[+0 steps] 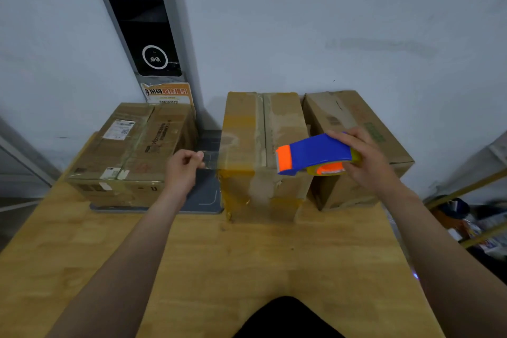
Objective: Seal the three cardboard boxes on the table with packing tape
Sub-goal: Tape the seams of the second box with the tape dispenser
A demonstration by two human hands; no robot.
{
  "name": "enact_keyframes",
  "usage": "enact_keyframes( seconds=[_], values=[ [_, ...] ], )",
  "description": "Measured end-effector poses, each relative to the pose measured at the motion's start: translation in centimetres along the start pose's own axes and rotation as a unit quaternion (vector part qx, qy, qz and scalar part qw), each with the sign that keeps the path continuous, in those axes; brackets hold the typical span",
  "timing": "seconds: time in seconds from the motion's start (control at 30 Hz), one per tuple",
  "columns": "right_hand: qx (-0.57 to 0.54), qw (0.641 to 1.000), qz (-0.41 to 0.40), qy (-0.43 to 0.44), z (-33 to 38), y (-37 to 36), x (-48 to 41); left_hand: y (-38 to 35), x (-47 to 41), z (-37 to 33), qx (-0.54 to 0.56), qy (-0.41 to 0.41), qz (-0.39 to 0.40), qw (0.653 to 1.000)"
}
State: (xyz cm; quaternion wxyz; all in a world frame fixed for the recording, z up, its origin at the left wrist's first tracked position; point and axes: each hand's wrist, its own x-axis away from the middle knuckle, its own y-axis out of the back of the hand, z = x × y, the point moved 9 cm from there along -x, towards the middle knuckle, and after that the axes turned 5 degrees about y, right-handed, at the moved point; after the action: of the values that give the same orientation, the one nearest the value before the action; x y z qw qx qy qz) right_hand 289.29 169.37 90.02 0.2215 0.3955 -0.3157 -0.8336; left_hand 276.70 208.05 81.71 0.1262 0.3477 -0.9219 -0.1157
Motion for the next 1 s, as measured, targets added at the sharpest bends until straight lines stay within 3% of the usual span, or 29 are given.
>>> enact_keyframes(
  seconds=[1.0],
  values=[
    [0.065, 0.997, -0.050, -0.014, -2.2, -3.7, 0.3, -1.9, -1.6, 5.8, 0.066, -0.002, -0.073, 0.995]
  ],
)
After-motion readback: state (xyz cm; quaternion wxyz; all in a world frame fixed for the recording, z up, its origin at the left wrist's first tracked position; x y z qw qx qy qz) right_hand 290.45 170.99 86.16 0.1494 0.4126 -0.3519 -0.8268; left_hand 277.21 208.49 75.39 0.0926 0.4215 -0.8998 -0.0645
